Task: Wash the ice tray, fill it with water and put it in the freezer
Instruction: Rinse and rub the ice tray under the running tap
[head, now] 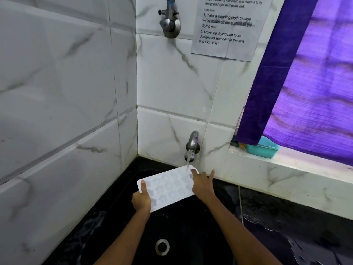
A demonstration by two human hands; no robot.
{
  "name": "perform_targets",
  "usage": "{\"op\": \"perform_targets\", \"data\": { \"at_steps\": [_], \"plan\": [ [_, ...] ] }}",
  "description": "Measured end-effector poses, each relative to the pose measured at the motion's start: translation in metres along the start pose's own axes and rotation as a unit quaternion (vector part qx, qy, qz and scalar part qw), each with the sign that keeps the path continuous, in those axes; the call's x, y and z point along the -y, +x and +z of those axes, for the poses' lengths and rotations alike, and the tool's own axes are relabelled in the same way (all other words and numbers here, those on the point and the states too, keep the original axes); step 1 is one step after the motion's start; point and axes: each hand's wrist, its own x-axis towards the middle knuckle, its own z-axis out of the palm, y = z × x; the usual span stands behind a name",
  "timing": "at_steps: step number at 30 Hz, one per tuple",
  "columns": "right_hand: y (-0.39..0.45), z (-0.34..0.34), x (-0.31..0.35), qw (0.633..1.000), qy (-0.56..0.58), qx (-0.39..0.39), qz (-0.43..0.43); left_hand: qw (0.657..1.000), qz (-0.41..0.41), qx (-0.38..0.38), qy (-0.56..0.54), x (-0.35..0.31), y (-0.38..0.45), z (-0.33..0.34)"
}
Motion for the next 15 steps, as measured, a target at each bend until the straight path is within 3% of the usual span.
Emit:
{"op": "perform_targets", "data": {
  "at_steps": [3, 7, 12, 15],
  "plan": [
    [-0.002, 0.004, 0.013, 0.999, -0.022, -0.023, -0.033, 1.000, -0.017, 0.003, -0.018, -0.009, -0.004, 0.011],
    [0.002, 0.000, 0.019, 0.999, -0.029, 0.006, 0.044, 1.000, 0.014, 0.017, 0.001, -0.019, 0.000, 0.019],
    [0.004, 0.001, 0.006, 0.998, 0.010, 0.056, 0.018, 1.000, 0.014, 0.009, 0.021, -0.014, 0.005, 0.015],
    [0.002, 0.003, 0.011, 0.999, -0.012, 0.045, 0.021, 1.000, 0.003, 0.019, 0.024, -0.008, 0.003, 0.016]
  ]
}}
